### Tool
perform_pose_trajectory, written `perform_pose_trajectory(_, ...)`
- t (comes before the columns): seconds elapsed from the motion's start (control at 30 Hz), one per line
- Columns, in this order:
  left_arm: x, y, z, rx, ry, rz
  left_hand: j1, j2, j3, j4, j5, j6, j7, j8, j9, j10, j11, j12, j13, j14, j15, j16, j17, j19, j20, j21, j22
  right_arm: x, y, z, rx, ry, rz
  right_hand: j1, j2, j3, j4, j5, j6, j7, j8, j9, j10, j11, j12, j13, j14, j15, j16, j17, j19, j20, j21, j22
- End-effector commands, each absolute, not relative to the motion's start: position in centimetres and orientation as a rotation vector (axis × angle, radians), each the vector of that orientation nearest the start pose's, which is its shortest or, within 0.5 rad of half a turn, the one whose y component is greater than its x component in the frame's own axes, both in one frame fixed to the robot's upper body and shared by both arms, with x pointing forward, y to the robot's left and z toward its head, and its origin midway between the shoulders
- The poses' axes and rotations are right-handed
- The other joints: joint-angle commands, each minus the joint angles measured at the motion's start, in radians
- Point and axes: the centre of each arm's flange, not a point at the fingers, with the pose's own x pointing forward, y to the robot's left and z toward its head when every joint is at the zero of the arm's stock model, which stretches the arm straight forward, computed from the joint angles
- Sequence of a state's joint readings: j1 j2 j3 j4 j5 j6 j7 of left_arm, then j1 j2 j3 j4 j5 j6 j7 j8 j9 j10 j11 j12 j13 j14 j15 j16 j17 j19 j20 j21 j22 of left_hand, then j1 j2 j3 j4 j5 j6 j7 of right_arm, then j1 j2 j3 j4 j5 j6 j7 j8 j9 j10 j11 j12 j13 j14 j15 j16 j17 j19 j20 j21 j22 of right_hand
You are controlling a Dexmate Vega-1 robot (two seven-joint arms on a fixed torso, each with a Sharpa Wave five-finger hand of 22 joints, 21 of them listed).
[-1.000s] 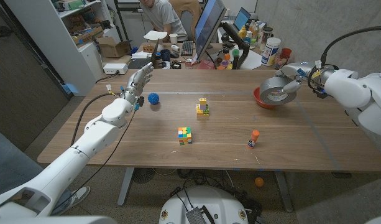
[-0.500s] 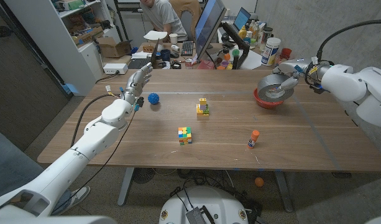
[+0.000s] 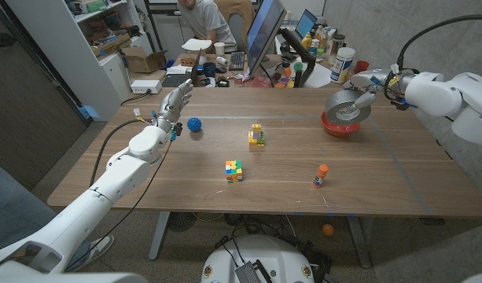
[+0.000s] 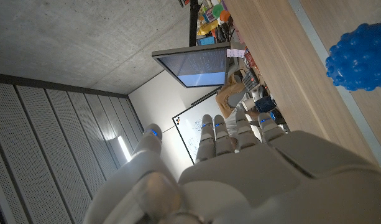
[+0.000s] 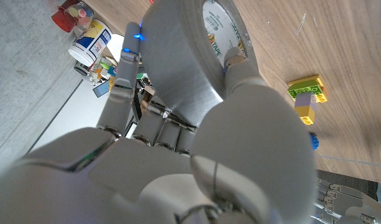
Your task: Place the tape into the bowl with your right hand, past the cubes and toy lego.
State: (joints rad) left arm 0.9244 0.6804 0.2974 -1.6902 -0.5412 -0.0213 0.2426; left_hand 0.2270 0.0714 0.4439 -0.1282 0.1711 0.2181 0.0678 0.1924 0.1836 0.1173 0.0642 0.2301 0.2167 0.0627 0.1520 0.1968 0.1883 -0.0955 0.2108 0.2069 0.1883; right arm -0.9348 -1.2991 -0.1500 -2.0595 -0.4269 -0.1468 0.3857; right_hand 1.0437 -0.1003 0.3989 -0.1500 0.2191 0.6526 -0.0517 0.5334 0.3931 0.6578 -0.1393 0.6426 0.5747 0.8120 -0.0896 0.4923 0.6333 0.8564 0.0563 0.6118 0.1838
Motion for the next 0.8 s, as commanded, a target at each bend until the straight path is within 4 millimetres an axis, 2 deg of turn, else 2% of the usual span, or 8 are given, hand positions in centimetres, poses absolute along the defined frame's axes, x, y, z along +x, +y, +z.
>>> perform_pose_trajectory(0.03, 59.5, 30.4, 3.4, 0.143, -0.603, -0.021, 0.001, 0.004, 0.004, -0.001, 0.001, 0.009, -0.001, 0.007, 0.005, 0.005, 0.004, 0.007, 0.003, -0.001, 0.0, 0.0, 0.005, -0.007, 0.002, 0.0, 0.004, 50.3, -33.7, 16.1, -1.872, -0.451, 0.007, 0.243, 0.256, 0.001, 0.007, 0.004, 0.117, -0.106, 0.004, 0.0, 0.009, 0.0, -0.008, -0.002, 0.019, -0.104, -0.005, 0.007, 0.132, -0.155, 0.009, 0.001)
perform_pose_trajectory(0.17, 59.3, 30.4, 3.2, 0.142, -0.6, -0.018, 0.001, 0.005, 0.005, -0.001, 0.001, 0.01, 0.001, 0.007, 0.005, 0.004, 0.005, 0.007, 0.003, -0.001, 0.0, 0.0, 0.005, -0.007, 0.002, 0.001, 0.004, 50.7, -33.5, 16.5, -1.873, -0.46, 0.011, 0.239, 0.258, 0.001, 0.009, 0.004, 0.116, -0.106, 0.003, -0.001, 0.011, 0.008, -0.011, -0.007, 0.021, -0.105, -0.008, 0.01, 0.13, -0.155, 0.011, 0.0)
perform_pose_trajectory(0.8, 58.5, 30.4, 2.8, 0.141, -0.598, 0.005, 0.009, 0.01, 0.01, -0.004, 0.004, 0.007, 0.004, 0.005, 0.005, 0.004, 0.004, 0.007, 0.005, 0.0, 0.001, 0.001, 0.004, -0.007, 0.001, 0.001, 0.004, 53.5, -32.4, 17.5, -1.895, -0.476, 0.081, 0.237, 0.26, 0.003, 0.007, 0.005, 0.122, -0.105, 0.006, 0.0, 0.033, 0.009, -0.019, -0.026, 0.03, -0.11, -0.02, 0.029, 0.126, -0.17, 0.025, 0.0)
